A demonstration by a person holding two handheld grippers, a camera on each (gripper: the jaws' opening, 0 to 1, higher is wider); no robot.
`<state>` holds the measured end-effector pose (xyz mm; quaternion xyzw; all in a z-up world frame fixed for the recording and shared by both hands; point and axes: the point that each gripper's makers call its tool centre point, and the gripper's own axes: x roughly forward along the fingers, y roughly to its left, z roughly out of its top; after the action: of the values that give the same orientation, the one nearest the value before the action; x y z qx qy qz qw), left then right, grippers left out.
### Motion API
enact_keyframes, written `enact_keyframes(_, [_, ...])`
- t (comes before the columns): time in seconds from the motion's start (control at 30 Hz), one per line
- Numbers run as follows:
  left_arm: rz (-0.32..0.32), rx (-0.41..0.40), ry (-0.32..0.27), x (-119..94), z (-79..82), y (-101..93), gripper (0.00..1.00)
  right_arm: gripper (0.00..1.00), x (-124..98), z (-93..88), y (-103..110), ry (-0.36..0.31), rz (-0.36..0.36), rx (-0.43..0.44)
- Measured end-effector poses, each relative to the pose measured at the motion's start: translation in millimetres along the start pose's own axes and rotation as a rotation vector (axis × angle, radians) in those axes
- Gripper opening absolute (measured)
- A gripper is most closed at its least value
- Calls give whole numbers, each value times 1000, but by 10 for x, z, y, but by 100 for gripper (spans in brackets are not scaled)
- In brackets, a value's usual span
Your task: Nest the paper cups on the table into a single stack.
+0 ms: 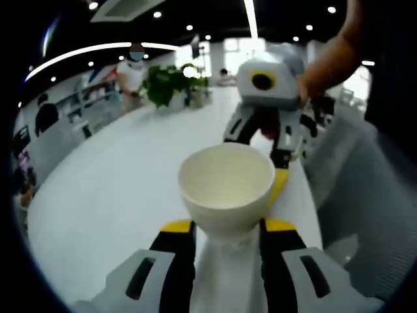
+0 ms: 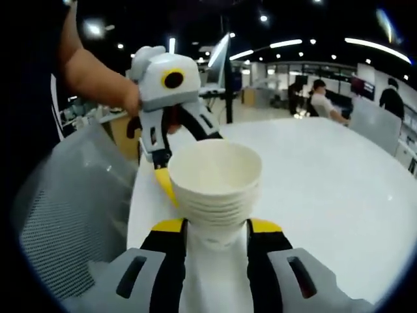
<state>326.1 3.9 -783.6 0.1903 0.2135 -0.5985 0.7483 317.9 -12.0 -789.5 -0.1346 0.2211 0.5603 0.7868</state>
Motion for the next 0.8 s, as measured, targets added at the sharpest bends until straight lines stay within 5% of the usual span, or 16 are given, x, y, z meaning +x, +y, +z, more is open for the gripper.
enact_keyframes(0.3, [-14, 21, 45, 35, 186, 420, 38, 32, 17, 172, -399, 9, 6, -20])
enact_keyframes(0.8, [8, 54, 39, 177, 404, 1187, 37, 31, 129, 396, -1194, 37, 12, -45])
